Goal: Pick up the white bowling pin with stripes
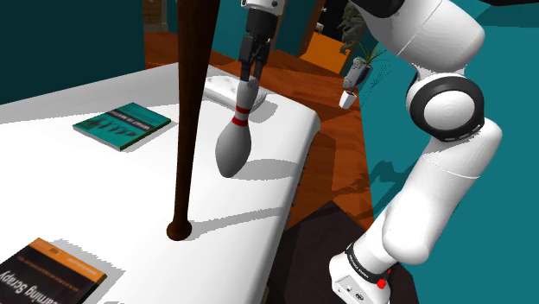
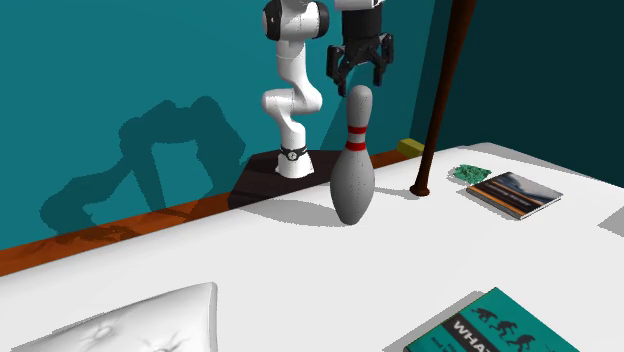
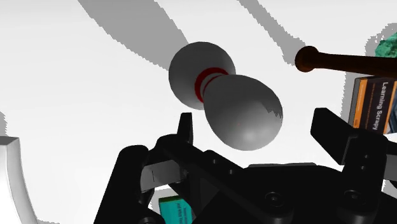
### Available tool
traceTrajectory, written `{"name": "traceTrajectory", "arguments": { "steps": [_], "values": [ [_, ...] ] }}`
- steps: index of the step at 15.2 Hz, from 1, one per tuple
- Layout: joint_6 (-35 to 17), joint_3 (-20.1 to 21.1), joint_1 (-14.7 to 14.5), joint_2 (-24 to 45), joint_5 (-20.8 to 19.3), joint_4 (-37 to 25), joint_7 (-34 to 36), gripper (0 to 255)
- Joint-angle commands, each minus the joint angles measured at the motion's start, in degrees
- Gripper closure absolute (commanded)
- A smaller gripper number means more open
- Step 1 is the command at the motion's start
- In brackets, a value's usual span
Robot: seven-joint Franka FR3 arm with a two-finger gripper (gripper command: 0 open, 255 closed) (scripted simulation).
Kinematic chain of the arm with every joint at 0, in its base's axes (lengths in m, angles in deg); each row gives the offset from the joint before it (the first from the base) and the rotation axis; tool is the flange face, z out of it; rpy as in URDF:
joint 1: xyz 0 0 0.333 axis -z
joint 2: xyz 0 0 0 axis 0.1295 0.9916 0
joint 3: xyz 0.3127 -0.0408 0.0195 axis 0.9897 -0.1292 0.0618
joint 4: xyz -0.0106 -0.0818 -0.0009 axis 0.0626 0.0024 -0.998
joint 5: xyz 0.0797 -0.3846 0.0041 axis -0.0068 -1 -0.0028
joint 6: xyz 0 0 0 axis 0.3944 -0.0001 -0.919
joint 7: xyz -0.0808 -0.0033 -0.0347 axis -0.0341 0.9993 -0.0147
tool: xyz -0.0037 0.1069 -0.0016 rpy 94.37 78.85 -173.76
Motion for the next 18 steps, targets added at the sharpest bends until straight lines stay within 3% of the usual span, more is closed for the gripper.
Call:
{"name": "traceTrajectory", "arguments": {
  "steps": [1,5,6,15,18],
  "values": [
    [-1.7,0.0,0.0,-0.5,0.0,2.2,-0.2,0],
    [-4.1,0.0,0.1,-1.5,0.1,5.6,-0.6,0],
    [-4.0,-0.1,0.1,-1.3,0.1,5.3,-0.6,255],
    [-4.1,0.0,0.1,-1.5,0.1,5.6,-0.6,255],
    [-1.3,0.0,0.0,-0.3,0.0,1.6,-0.1,255]
  ]
}}
